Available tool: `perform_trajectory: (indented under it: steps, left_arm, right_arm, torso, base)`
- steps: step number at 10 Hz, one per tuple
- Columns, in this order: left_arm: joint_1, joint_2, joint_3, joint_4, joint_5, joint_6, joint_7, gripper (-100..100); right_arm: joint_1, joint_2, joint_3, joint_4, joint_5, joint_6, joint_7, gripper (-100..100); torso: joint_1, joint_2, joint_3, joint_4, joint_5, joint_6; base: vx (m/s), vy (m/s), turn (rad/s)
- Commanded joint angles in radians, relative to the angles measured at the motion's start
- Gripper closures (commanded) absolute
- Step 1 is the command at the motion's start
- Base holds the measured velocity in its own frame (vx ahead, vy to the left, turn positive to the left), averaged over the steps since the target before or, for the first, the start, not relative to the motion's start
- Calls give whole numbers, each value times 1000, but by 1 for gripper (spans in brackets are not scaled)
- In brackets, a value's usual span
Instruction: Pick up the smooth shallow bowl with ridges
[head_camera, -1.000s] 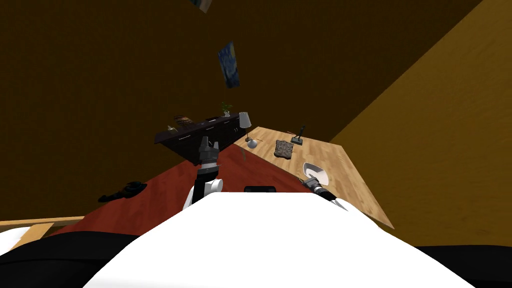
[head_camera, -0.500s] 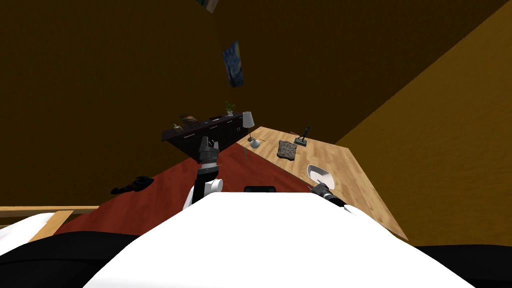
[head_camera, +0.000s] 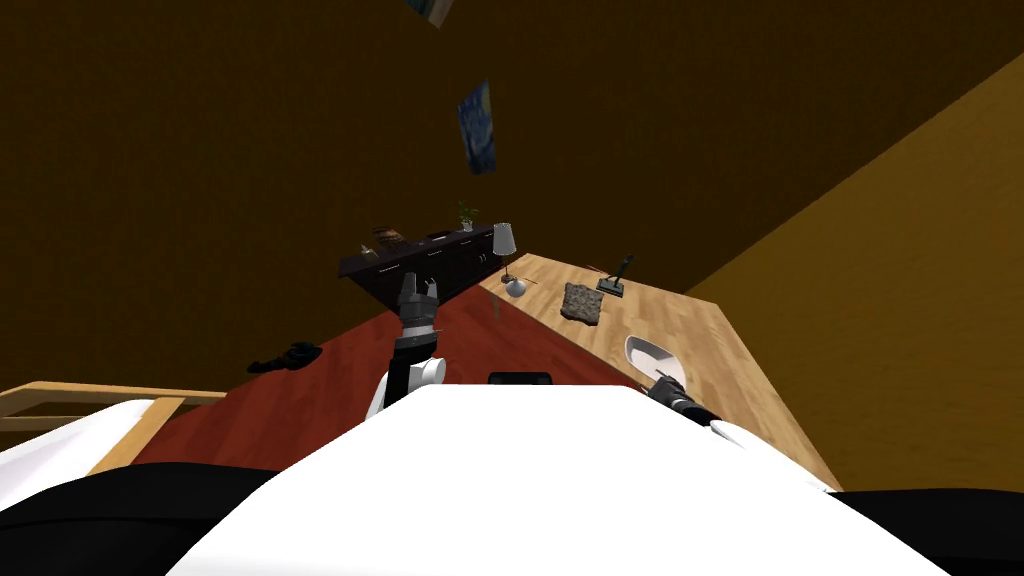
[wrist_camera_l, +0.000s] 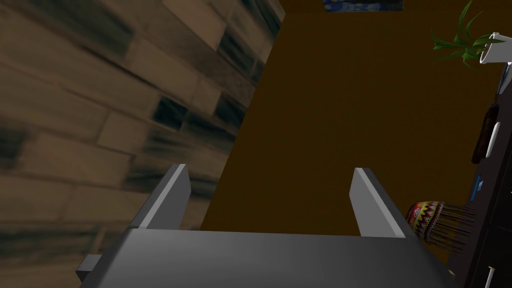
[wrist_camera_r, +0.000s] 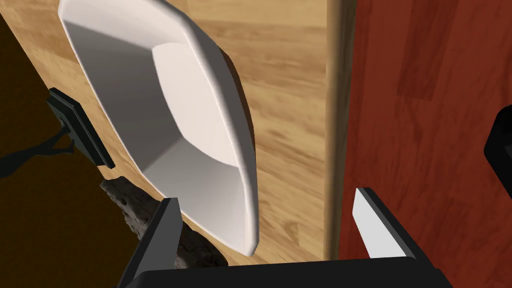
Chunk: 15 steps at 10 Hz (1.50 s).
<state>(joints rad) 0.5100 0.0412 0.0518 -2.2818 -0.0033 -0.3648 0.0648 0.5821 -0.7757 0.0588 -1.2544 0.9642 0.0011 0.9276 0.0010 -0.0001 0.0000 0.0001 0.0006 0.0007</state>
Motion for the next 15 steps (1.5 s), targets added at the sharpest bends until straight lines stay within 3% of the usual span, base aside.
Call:
perform_trajectory:
  steps: [1,2,3,4,8,9,10,14,15]
  left_arm:
    - [0,0,0,0,0,0,0,0]
    - [0,0,0,0,0,0,0,0]
    - [0,0,0,0,0,0,0,0]
    - [0,0,0,0,0,0,0,0]
    - [0,0,0,0,0,0,0,0]
    - [0,0,0,0,0,0,0,0]
    - [0,0,0,0,0,0,0,0]
    - [0,0,0,0,0,0,0,0]
    - [0,0,0,0,0,0,0,0]
  right_arm:
    - [2,-20,1,31,24,14,27,-100]
    - [-13,-14,0,36,14,1,15,-100]
    - [-15,-16,0,41,16,1,18,0]
    - [-21,-4,9,56,4,28,9,-100]
    - [-37,21,30,91,-24,93,-13,-100]
    - [-36,17,25,89,-18,75,-8,-100]
    - [-37,18,26,90,-18,78,-9,100]
    - [-36,19,26,90,-18,78,-9,100]
    - [-36,19,26,90,-18,78,-9,0]
  torso:
    - [0,0,0,0,0,0]
    - [-1,-1,0,0,0,0]
    - [-1,0,0,0,0,0]
    - [-1,1,0,0,0,0]
    - [-4,7,4,2,-1,0]
    - [-7,6,4,2,-3,-1]
    - [-9,3,2,1,-3,0]
    - [-7,-1,0,0,-3,0]
    - [-7,-1,0,0,-2,0]
  base:
    - [28,11,88]
    - [15,2,18]
    - [0,0,0]
    - [-49,-22,241]
    - [-85,-51,256]
    - [-43,-23,48]
    - [-8,-2,-10]
    - [-1,0,0]
    - [0,0,0]
